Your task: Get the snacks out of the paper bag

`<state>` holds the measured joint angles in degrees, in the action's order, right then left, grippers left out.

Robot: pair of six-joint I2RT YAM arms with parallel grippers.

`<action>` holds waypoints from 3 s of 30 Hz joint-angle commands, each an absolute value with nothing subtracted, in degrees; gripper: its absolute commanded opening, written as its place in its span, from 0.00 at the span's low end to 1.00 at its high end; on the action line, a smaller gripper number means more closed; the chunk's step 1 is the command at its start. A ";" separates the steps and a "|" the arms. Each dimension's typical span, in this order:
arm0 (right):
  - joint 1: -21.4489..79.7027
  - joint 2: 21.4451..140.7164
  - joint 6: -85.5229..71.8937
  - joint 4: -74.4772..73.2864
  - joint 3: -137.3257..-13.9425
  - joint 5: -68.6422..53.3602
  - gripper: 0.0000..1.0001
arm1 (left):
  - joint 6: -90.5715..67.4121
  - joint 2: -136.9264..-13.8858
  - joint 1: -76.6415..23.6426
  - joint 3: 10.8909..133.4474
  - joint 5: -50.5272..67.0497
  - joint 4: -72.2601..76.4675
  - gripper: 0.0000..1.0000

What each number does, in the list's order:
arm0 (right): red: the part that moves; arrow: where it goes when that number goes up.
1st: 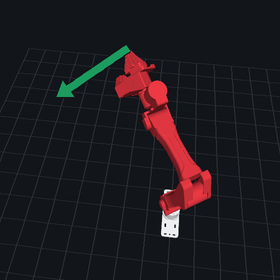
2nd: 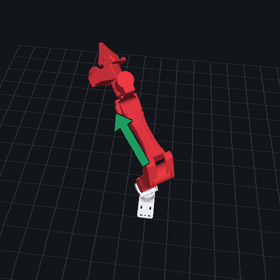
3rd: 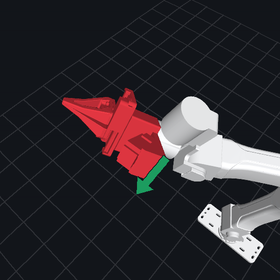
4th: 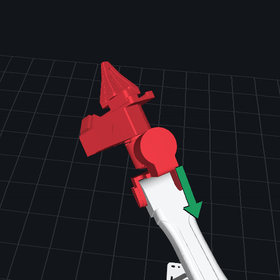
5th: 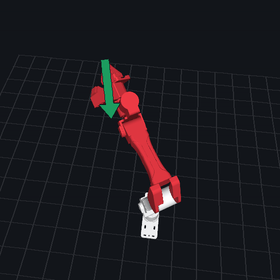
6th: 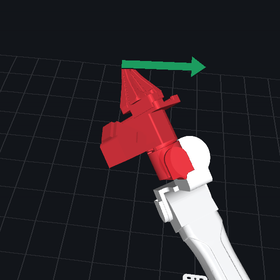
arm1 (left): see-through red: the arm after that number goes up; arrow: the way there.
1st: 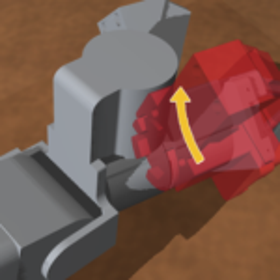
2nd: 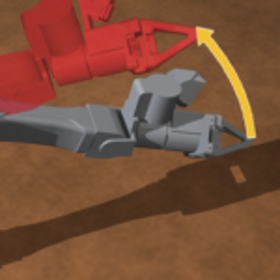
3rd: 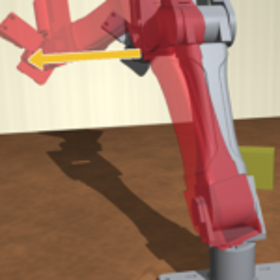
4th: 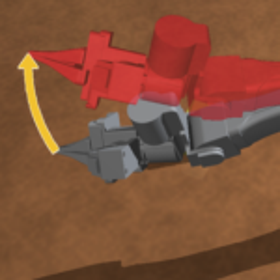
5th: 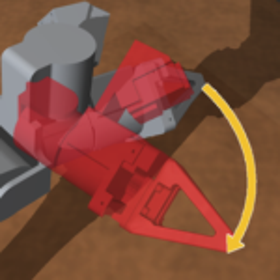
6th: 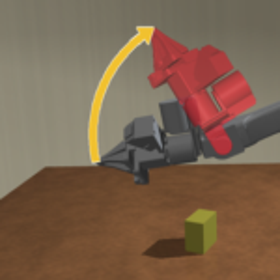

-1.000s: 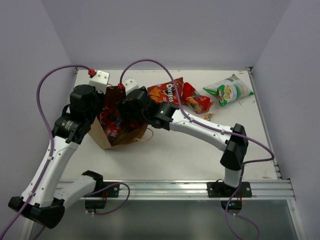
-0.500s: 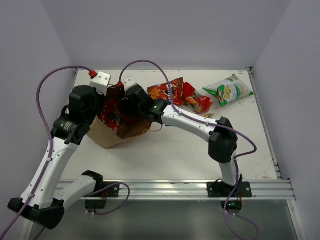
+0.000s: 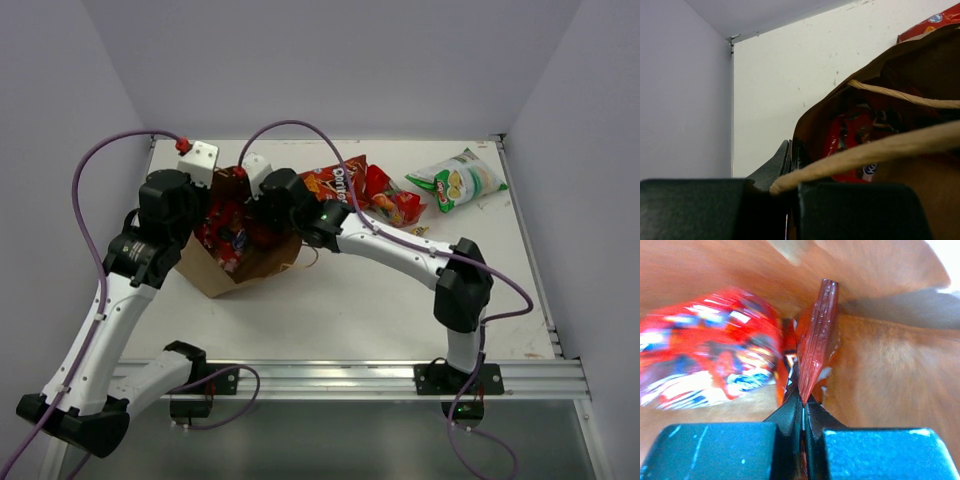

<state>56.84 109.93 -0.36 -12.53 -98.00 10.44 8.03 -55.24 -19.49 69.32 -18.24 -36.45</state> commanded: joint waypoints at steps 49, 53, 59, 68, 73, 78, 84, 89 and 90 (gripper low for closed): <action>54.96 69.42 -21.26 -3.08 -47.74 -6.33 0.00 | 16.08 -58.01 -16.44 69.89 -29.45 -16.09 0.00; 48.97 74.96 -24.60 -3.08 -44.74 -3.08 0.01 | 16.43 -56.17 -16.43 67.68 -25.32 -16.70 0.00; 45.18 70.50 -18.30 -10.61 -47.10 4.99 0.39 | 17.14 -55.46 -16.44 66.71 -22.15 -17.58 0.00; 46.93 63.19 -10.90 -23.38 -68.27 8.44 0.80 | 15.39 -55.90 -16.44 66.80 -20.57 -19.95 0.00; 52.55 71.17 -15.11 -20.83 -79.61 6.59 0.88 | 13.63 -55.28 -16.44 66.88 -17.41 -20.92 0.00; 58.00 85.56 -26.44 -14.60 -87.08 11.07 0.92 | 11.69 -55.02 -16.44 67.06 -15.91 -22.23 0.00; 58.54 98.68 -36.55 -12.92 -94.46 13.09 0.99 | 10.46 -54.32 -16.44 67.50 -15.73 -23.73 0.00; 58.54 107.92 -41.66 -10.90 -97.64 13.09 0.99 | 9.15 -53.53 -16.44 67.68 -13.80 -23.91 0.00; 58.54 109.15 -42.27 -10.29 -98.08 13.10 0.99 | 8.88 -53.44 -16.44 67.76 -12.93 -24.08 0.00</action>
<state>58.48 108.16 -36.49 -14.57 -92.92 11.07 10.87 -55.55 -16.62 65.73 -15.57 -28.03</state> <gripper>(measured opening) 0.987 0.031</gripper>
